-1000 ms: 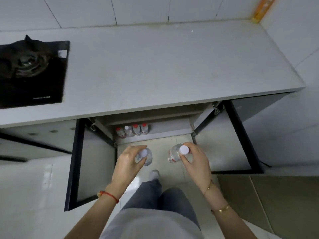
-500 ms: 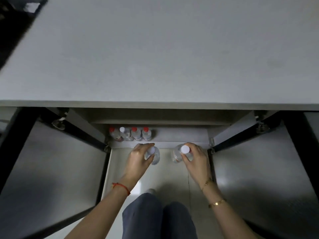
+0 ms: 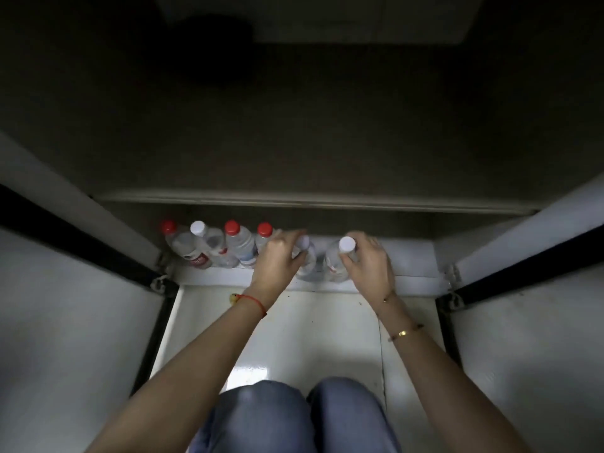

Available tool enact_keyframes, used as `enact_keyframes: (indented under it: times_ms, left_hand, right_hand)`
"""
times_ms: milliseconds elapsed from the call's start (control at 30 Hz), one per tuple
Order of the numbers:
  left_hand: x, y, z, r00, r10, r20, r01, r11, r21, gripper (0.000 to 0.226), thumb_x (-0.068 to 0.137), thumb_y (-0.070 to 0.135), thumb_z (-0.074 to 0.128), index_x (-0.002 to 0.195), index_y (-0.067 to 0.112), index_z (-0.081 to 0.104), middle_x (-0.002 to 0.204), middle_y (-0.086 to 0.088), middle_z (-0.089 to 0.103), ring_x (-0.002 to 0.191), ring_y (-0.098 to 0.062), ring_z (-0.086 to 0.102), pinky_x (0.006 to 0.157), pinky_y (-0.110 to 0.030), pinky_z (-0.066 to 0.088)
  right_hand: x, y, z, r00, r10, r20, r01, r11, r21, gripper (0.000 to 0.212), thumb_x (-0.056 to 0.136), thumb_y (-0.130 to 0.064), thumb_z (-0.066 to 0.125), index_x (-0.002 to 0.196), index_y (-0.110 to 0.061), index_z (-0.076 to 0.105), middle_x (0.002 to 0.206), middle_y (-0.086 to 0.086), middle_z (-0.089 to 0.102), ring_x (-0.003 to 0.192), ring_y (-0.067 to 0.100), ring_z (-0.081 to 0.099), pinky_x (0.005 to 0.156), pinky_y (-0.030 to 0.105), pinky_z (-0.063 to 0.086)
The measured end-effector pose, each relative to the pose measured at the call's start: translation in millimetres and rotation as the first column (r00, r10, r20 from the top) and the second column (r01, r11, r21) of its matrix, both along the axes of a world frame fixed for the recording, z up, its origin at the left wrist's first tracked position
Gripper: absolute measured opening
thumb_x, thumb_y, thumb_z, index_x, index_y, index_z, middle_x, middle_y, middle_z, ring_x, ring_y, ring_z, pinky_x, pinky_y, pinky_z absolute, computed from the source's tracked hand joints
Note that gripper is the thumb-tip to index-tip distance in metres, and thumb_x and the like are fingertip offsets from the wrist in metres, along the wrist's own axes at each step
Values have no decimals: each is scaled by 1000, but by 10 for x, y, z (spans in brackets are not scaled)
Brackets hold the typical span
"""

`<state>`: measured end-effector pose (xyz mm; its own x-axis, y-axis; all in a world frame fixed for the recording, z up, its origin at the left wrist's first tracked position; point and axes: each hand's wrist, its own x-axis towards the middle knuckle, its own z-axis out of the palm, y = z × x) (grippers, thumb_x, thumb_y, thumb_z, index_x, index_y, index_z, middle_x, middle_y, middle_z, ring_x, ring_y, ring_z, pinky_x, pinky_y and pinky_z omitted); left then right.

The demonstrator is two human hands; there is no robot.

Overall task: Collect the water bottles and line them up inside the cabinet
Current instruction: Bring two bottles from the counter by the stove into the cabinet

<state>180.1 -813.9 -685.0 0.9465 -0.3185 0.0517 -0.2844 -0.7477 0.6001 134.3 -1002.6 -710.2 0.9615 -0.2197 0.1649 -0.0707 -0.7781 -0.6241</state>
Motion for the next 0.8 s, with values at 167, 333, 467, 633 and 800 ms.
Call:
enact_keyframes:
  times_ms: [167,333,467,633,800]
  left_hand:
    - [198,-47,-260,1000,28,13,-28,1000,-2,38,85,11,69,122,11,64,109,-12,69,99,-28,62,79,-32,51]
    - [332,-80,-323,999,12,43,-13,1000,18,34,83,8,67,117,8,65,105,-15,70,100,-33,60,76,-36,50]
    - [402,-53,-351,998,45,34,-46,998,38,31,83,9,68,114,9,65,104,-14,70,97,-32,62,75,-34,49]
    - [396,2,-372,998,57,40,-57,998,16,27,86,13,67,113,11,65,102,-10,71,93,-28,66,75,-27,49]
    - [303,134,-337,988,22,150,-28,999,36,32,89,16,65,120,13,62,110,-7,69,100,-27,63,81,-40,56]
  right_hand:
    - [275,0,-215,1000,-6,26,7,1000,-9,21,83,-15,67,102,-9,61,98,9,67,92,27,59,74,34,50]
    - [428,76,-264,999,-36,-2,36,999,5,19,79,-12,68,96,-7,63,93,12,67,87,30,60,71,29,46]
    - [465,148,-260,999,-34,-21,34,999,-3,21,79,-12,70,97,-5,61,95,13,66,89,30,60,72,25,42]
    - [400,156,-252,997,-72,-33,73,997,20,31,83,-23,70,108,-8,59,105,11,65,99,27,57,79,33,50]
    - [247,111,-259,997,-75,-18,74,996,-41,31,87,-26,67,111,-8,60,108,10,64,101,24,56,77,27,44]
